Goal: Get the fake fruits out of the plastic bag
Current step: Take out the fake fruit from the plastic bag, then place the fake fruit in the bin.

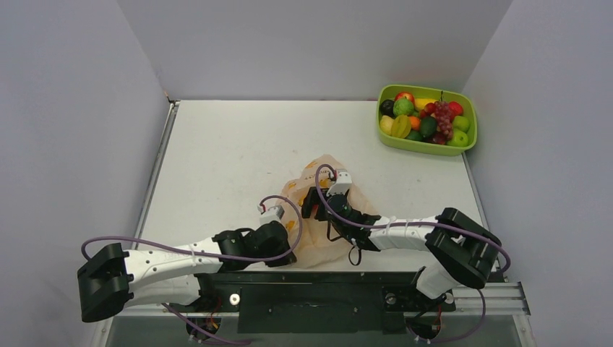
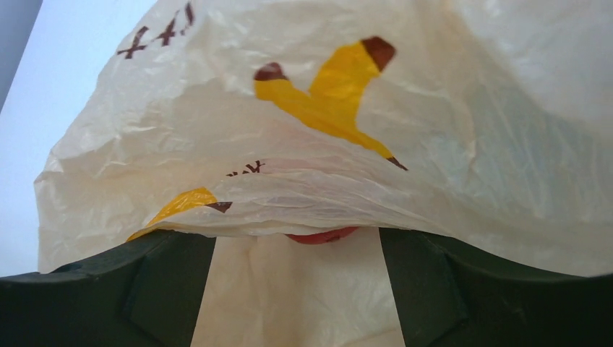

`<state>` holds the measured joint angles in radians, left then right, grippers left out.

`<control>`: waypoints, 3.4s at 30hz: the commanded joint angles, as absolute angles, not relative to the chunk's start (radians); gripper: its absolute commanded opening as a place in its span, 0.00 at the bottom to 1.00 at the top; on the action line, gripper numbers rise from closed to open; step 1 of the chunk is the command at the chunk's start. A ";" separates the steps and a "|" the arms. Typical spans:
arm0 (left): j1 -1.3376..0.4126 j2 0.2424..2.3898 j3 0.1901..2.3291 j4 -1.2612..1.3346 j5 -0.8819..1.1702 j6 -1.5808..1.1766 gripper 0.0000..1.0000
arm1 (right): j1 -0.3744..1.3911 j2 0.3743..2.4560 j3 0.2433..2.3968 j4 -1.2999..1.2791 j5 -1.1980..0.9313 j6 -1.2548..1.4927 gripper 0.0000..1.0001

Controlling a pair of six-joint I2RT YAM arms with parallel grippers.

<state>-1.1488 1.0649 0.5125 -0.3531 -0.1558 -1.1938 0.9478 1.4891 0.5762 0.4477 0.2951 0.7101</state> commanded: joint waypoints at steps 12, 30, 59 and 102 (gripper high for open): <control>-1.144 1.118 0.576 -0.292 -0.124 -1.184 0.00 | 0.923 1.624 0.616 0.655 0.395 0.809 0.86; -1.144 1.104 0.559 -0.287 -0.128 -1.186 0.00 | 0.904 1.749 0.689 0.686 0.365 0.805 0.68; -1.129 1.018 0.507 -0.340 -0.230 -1.197 0.00 | 1.026 1.197 0.553 0.101 0.124 0.752 0.00; -1.129 1.192 0.526 -0.249 -0.086 -1.111 0.00 | 0.193 1.471 1.187 -0.027 0.328 0.539 0.00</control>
<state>-1.1339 1.1694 0.4778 -0.2943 -0.1261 -1.1622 0.2462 1.3567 1.0962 -0.1436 0.3531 0.5735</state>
